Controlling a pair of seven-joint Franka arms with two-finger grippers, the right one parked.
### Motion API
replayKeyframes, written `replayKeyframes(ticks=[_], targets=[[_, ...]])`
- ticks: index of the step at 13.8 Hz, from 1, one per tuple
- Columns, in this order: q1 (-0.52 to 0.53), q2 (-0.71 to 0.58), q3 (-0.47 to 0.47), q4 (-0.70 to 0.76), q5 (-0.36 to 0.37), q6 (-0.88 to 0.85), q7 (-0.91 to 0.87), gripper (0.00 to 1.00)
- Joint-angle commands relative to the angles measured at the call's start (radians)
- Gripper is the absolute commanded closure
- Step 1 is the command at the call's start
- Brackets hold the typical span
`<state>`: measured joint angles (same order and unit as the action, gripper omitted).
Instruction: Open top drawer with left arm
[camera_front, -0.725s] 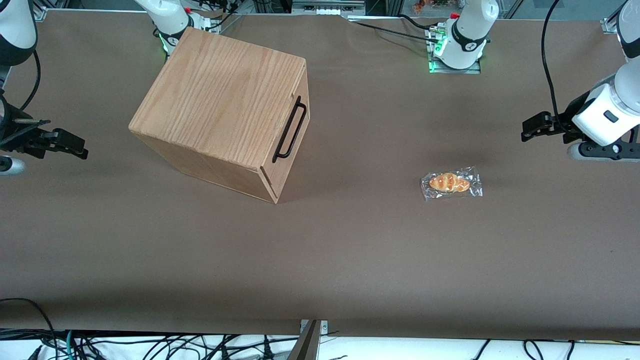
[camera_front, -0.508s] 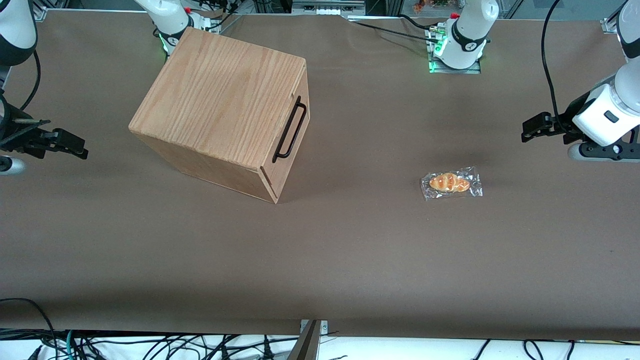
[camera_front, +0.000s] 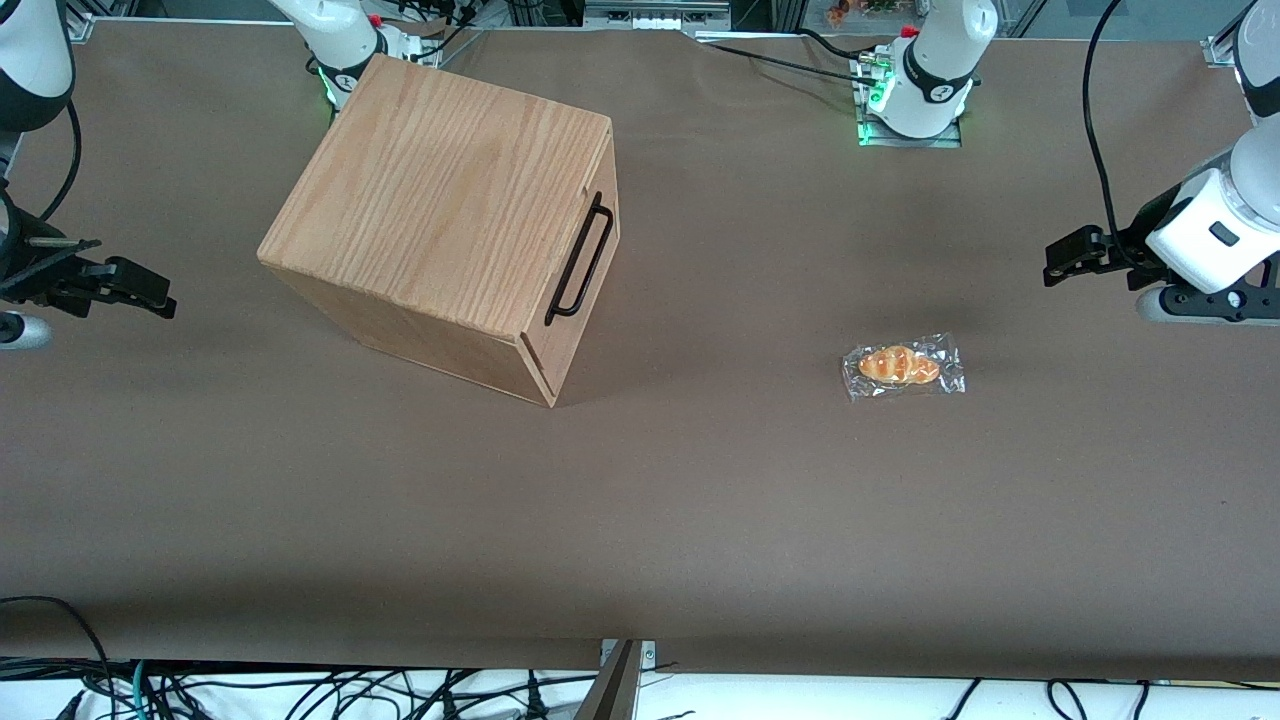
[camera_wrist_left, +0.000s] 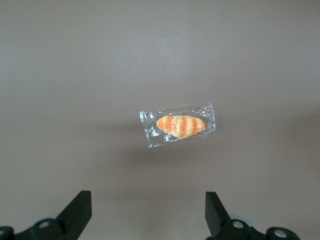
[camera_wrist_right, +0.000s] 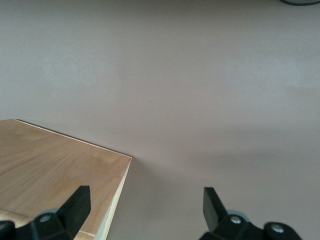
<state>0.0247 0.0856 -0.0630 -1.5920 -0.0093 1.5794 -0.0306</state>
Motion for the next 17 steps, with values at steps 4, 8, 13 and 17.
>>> replayKeyframes(ticks=[4,8,13,17], targets=[[0.001,0.013,-0.001,0.027,0.02,-0.006,-0.003,0.0],[0.001,0.013,-0.003,0.026,0.02,-0.007,-0.002,0.0],[-0.002,0.011,-0.003,0.024,0.019,-0.009,-0.005,0.0],[-0.012,0.013,-0.009,0.024,0.005,-0.009,-0.006,0.0]])
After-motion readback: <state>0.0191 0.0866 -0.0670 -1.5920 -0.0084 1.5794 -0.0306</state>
